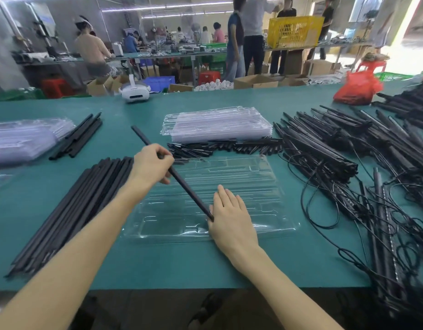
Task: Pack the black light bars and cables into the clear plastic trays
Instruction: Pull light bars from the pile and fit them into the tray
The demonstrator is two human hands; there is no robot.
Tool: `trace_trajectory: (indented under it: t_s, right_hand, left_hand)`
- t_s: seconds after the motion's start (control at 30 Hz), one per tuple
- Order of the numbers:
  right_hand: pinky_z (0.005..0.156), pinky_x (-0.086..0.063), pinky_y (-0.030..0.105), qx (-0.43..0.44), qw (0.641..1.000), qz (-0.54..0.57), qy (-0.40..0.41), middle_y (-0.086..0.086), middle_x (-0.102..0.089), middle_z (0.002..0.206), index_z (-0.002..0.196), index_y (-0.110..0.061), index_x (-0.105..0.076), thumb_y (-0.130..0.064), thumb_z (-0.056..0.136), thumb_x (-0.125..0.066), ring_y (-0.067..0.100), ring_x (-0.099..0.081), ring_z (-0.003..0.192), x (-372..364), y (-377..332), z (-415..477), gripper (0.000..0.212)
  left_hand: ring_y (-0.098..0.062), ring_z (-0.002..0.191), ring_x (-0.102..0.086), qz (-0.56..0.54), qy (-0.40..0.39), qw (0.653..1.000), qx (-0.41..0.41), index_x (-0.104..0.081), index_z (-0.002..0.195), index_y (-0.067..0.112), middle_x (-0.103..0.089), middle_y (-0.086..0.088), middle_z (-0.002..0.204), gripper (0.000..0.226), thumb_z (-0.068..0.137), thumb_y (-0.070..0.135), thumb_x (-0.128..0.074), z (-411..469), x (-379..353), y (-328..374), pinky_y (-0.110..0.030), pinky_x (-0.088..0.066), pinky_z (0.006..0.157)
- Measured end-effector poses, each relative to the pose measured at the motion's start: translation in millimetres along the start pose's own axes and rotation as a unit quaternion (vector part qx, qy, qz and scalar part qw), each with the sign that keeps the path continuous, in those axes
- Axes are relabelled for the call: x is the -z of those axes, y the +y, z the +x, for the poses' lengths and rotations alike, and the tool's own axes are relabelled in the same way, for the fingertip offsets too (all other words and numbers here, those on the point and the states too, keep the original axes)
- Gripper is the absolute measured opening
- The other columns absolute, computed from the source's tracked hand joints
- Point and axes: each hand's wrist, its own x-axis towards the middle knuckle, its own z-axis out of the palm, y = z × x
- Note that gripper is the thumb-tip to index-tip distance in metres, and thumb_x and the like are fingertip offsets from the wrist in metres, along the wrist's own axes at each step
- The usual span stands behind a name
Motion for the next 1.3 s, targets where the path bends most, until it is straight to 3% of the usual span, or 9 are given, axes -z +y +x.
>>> trace_trajectory:
  t_s: [0.1, 0.23, 0.33, 0.5, 0.7, 0.9, 1.07, 1.2, 1.3]
  right_hand:
    - [0.126, -0.009, 0.038, 0.006, 1.0, 0.015, 0.01, 0.009, -0.016, 0.167, 0.153, -0.008, -0.03, -0.035, 0.106, -0.035, 0.023, -0.015, 0.153, 2.9, 2.5, -0.4, 0.055]
    - [0.126, -0.009, 0.033, -0.012, 0.998, 0.066, 0.02, 0.004, -0.021, 0.166, 0.152, -0.01, -0.036, -0.042, 0.109, -0.028, 0.018, -0.017, 0.153, 4.7, 4.4, 0.0, 0.055]
    - [0.126, -0.011, 0.036, -0.013, 0.998, 0.058, 0.026, 0.004, -0.024, 0.165, 0.15, -0.009, -0.039, -0.042, 0.109, -0.026, 0.019, -0.019, 0.152, 3.0, 2.7, 0.1, 0.054]
    - [0.123, -0.018, 0.037, -0.019, 0.999, 0.036, 0.027, 0.006, -0.038, 0.158, 0.148, -0.008, -0.04, -0.039, 0.108, -0.028, 0.022, -0.031, 0.146, 2.6, -1.3, -0.2, 0.052]
    - [0.12, -0.023, 0.036, -0.034, 0.998, 0.034, 0.031, 0.01, -0.057, 0.137, 0.139, -0.007, -0.046, -0.036, 0.107, -0.033, 0.026, -0.045, 0.133, 6.0, -2.9, -0.4, 0.046]
    - [0.122, -0.017, 0.031, -0.055, 0.992, 0.11, 0.04, 0.011, -0.042, 0.152, 0.148, -0.005, -0.033, -0.037, 0.105, -0.039, 0.023, -0.035, 0.143, 11.0, -1.6, -1.6, 0.054]
    - [0.11, -0.03, 0.029, -0.079, 0.98, 0.175, 0.049, 0.002, -0.048, 0.143, 0.14, -0.012, -0.038, -0.035, 0.102, -0.048, 0.02, -0.042, 0.134, 12.4, 2.2, -1.8, 0.046]
    - [0.1, -0.036, 0.03, -0.103, 0.969, 0.214, 0.059, -0.003, -0.05, 0.135, 0.133, -0.017, -0.041, -0.029, 0.099, -0.051, 0.018, -0.047, 0.126, 13.4, 4.1, -0.4, 0.038]
    - [0.095, -0.036, 0.029, -0.108, 0.966, 0.228, 0.062, -0.006, -0.05, 0.134, 0.132, -0.02, -0.042, -0.025, 0.097, -0.051, 0.016, -0.047, 0.124, 13.3, 5.8, 0.3, 0.036]
  left_hand:
    - [-0.018, 0.045, -0.067, -0.052, -0.019, 0.997, 0.06, -0.069, 0.089, 0.014, -0.067, -0.008, 0.072, 0.015, 0.094, 0.007, -0.056, 2.0, -18.8, -19.4, -0.035, -0.06, 0.048]
    - [-0.02, 0.047, -0.068, -0.133, -0.008, 0.984, 0.118, -0.063, 0.079, 0.007, -0.068, -0.013, 0.079, 0.022, 0.099, 0.016, -0.059, 7.6, -17.8, -41.1, -0.047, -0.064, 0.07]
    - [-0.02, 0.052, -0.071, -0.157, -0.029, 0.979, 0.123, -0.057, 0.092, 0.006, -0.065, -0.017, 0.096, 0.022, 0.102, 0.026, -0.057, 4.2, -12.6, -41.8, -0.038, -0.062, 0.07]
    - [-0.025, 0.058, -0.074, -0.128, -0.138, 0.976, 0.114, -0.057, 0.097, -0.002, -0.068, -0.02, 0.086, 0.029, 0.102, 0.027, -0.059, -14.6, -21.5, -21.9, -0.029, -0.062, 0.055]
    - [-0.029, 0.053, -0.071, 0.019, -0.19, 0.98, 0.063, -0.058, 0.089, 0.006, -0.07, -0.013, 0.082, 0.032, 0.103, 0.034, -0.053, -27.2, -44.9, -15.3, -0.031, -0.058, 0.054]
    - [-0.019, 0.061, -0.063, 0.172, -0.116, 0.976, -0.059, -0.066, 0.092, 0.017, -0.067, 0.001, 0.072, 0.035, 0.101, 0.048, -0.052, -31.8, -39.7, -16.1, -0.032, -0.049, 0.063]
    - [-0.012, 0.059, -0.048, 0.185, -0.131, 0.963, -0.149, -0.068, 0.092, 0.022, -0.057, 0.006, 0.068, 0.024, 0.101, 0.042, -0.057, -39.0, -38.5, -14.6, -0.03, -0.033, 0.054]
    - [-0.018, 0.078, -0.052, 0.264, -0.125, 0.934, -0.207, -0.064, 0.093, 0.026, -0.051, 0.005, 0.084, 0.026, 0.1, 0.049, -0.054, -36.8, -39.5, -13.7, -0.032, -0.036, 0.061]
    - [-0.019, 0.094, -0.04, 0.3, -0.142, 0.908, -0.254, -0.064, 0.093, 0.019, -0.038, 0.0, 0.095, 0.03, 0.098, 0.048, -0.056, -34.3, -43.6, -15.5, -0.033, -0.04, 0.072]
